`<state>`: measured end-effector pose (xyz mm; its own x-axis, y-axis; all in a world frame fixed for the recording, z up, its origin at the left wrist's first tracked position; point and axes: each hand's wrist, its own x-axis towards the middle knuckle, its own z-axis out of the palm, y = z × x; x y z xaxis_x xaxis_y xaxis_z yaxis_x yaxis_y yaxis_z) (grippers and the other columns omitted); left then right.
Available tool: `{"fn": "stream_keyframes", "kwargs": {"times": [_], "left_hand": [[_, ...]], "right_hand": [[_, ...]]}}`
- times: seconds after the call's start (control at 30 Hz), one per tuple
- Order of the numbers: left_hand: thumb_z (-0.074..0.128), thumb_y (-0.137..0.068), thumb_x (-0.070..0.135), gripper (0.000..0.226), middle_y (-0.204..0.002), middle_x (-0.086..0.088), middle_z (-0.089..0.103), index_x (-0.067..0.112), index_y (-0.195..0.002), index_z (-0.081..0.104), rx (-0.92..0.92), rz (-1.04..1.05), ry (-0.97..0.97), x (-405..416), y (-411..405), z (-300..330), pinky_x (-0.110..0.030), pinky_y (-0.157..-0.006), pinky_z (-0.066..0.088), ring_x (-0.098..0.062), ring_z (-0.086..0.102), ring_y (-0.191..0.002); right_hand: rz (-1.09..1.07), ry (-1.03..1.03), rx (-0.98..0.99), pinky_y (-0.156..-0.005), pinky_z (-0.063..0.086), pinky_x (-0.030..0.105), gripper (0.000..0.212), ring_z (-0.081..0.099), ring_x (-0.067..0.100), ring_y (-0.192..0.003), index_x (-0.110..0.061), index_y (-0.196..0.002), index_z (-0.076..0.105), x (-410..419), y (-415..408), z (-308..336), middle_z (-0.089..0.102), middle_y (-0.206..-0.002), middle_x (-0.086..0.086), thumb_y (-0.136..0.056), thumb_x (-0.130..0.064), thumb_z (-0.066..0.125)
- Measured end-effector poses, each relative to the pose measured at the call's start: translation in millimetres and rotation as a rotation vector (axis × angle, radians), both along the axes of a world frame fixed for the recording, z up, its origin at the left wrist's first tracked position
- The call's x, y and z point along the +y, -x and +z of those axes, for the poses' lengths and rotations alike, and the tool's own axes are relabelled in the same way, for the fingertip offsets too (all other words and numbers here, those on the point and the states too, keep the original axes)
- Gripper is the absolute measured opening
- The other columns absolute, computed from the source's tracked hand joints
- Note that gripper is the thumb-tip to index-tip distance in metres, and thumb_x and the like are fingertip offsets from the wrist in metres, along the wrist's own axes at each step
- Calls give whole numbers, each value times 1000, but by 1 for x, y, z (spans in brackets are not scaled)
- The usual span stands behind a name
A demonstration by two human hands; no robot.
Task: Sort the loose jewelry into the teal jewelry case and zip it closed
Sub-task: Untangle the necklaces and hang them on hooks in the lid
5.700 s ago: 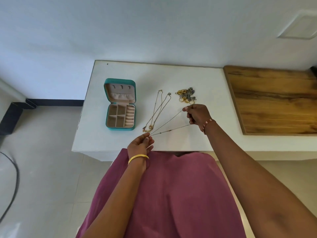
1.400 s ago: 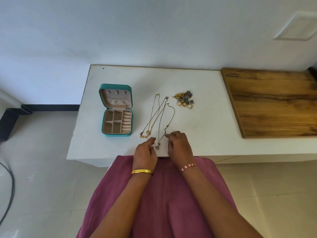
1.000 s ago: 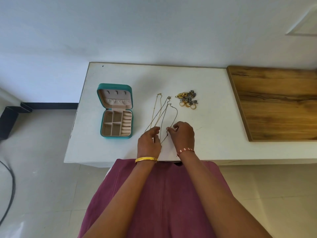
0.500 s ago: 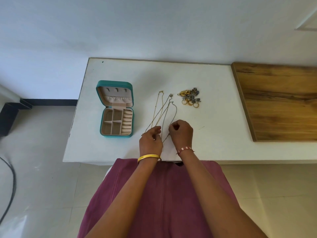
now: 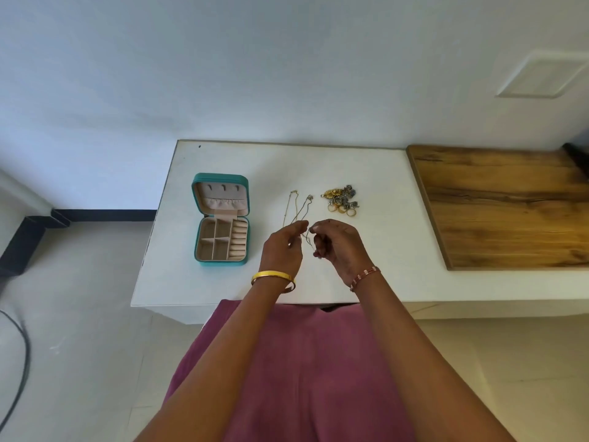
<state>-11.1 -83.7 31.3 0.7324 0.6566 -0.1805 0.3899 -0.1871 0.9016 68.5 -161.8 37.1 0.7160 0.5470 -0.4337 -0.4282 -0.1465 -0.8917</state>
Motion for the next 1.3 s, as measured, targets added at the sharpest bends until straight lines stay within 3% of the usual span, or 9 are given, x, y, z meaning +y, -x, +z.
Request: {"fn": "stream_keyframes", "kwargs": {"times": [0.3, 0.43, 0.5, 0.57, 0.7, 0.77, 0.9, 1.1, 1.3], "left_hand": [[51, -87, 7, 17, -79, -10, 68, 11, -87, 68, -27, -110, -13, -3, 22, 40, -25, -74, 45, -15, 60, -74], [58, -84, 21, 25, -63, -4, 65, 23, -60, 63, -91, -39, 119, 0, 36, 55, -41, -82, 51, -25, 65, -73], [57, -87, 18, 31, -46, 6, 59, 16, -56, 58, -147, 27, 197, 2, 43, 64, -37, -77, 52, -16, 64, -58], [55, -89, 15, 31, -37, 6, 55, 11, -58, 53, -209, 94, 257, 6, 50, 74, -24, -66, 53, -6, 62, -47], [50, -91, 19, 28, -48, 0, 56, 11, -64, 52, -294, 206, 331, 14, 64, 96, -12, -53, 51, -5, 60, -42], [49, -91, 20, 28, -58, -6, 53, 11, -66, 55, -318, 203, 365, 15, 68, 106, -13, -54, 53, -8, 58, -42], [48, -92, 18, 28, -52, -6, 47, 10, -67, 58, -327, 39, 397, 6, 71, 124, -22, -55, 57, -9, 53, -42], [43, -95, 17, 29, -57, -4, 48, 15, -72, 60, -95, -214, 78, -11, 72, 137, -15, -43, 39, -7, 40, -37], [45, -94, 19, 25, -58, -1, 53, 12, -75, 61, -70, -194, -100, -13, 79, 143, -18, -47, 40, -12, 44, -47]], "right_hand": [[99, 31, -202, -48, 36, 23, 23, 41, 11, -40, -11, -65, 62, -17, 16, 48, 50, -46, 0, -85, -2, 53], [65, 56, -242, -48, 38, 23, 24, 36, 7, -38, -11, -64, 61, -28, 20, 57, 44, -43, -3, -85, -2, 54], [47, 82, -258, -48, 38, 24, 25, 34, 6, -37, -12, -62, 61, -34, 20, 58, 41, -40, -7, -84, -2, 53], [39, 108, -265, -48, 39, 24, 27, 34, 4, -35, -13, -61, 60, -40, 18, 58, 39, -39, -9, -84, -2, 53], [49, 112, -272, -49, 40, 26, 27, 34, 8, -38, -11, -60, 58, -51, 20, 59, 39, -40, -6, -84, -1, 50], [86, 111, -277, -53, 44, 28, 28, 39, 13, -45, -10, -59, 58, -54, 24, 58, 45, -45, -1, -85, -1, 48], [182, 85, -247, -65, 48, 29, 26, 54, 20, -59, -8, -65, 60, -56, 37, 61, 60, -63, 9, -86, 1, 48], [298, 34, -357, -81, 49, 28, 13, 59, 10, -89, -20, -91, 66, -48, 50, 86, 64, -93, -3, -87, -11, 59], [351, -32, -423, -86, 49, 32, 11, 61, 15, -87, -15, -79, 65, -41, 66, 115, 66, -85, 5, -87, -11, 59]]}}
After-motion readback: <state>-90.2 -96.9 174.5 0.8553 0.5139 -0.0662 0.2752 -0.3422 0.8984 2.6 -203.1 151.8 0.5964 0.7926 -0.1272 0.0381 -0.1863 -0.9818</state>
